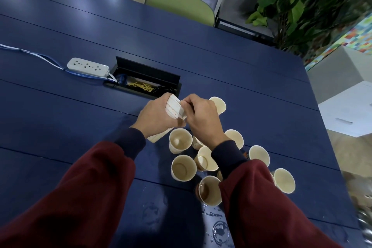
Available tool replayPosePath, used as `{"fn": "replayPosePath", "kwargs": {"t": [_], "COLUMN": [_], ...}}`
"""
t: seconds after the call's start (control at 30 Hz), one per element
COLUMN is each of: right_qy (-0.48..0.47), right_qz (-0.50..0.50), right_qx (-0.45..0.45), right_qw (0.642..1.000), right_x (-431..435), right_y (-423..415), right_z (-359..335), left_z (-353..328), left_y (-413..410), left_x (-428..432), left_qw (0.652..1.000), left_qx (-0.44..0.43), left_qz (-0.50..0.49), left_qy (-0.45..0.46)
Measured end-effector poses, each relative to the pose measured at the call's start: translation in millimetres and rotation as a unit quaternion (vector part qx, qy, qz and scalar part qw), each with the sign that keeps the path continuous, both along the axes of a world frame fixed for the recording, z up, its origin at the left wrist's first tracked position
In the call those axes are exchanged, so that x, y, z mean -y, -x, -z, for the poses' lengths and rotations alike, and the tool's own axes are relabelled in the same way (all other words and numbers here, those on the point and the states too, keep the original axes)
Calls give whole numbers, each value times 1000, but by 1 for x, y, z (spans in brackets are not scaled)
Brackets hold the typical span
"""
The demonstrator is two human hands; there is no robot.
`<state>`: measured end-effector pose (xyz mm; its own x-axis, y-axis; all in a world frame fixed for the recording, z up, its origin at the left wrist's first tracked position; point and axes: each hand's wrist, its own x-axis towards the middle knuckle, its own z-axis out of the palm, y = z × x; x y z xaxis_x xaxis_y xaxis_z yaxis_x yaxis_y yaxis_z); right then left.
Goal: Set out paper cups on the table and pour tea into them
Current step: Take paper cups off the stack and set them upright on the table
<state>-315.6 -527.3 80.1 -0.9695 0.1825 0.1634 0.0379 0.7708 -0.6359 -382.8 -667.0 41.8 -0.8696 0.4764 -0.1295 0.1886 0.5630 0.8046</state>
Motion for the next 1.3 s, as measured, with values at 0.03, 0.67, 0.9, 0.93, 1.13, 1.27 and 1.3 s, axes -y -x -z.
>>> {"fn": "replayPosePath", "kwargs": {"t": [0.03, 0.67, 0.9, 0.93, 1.13, 1.27, 1.3], "right_qy": [-1, 69, 52, 39, 14, 44, 51], "right_qz": [4, 126, 91, 80, 42, 36, 33], "right_qx": [0, -60, -16, -10, 27, 24, 16], "right_qw": [1000, 988, 994, 996, 999, 998, 998], "right_x": [-1, -21, -12, -11, -3, 1, 2], "right_y": [1, 6, -2, -3, -6, -6, -6], "right_z": [0, -6, -2, -2, -3, -4, -5], "left_z": [2, 46, 55, 55, 43, 12, 5], "left_y": [2, 3, -1, -3, -8, -17, -18], "left_x": [0, 51, 63, 63, 59, 42, 36], "left_qw": [1000, 988, 984, 985, 989, 990, 990], "left_qx": [-1, 0, 7, 12, -11, -48, -45], "left_qz": [-1, -156, -176, -170, -147, -72, -48], "left_qy": [6, 4, 8, 6, -14, -113, -124]}}
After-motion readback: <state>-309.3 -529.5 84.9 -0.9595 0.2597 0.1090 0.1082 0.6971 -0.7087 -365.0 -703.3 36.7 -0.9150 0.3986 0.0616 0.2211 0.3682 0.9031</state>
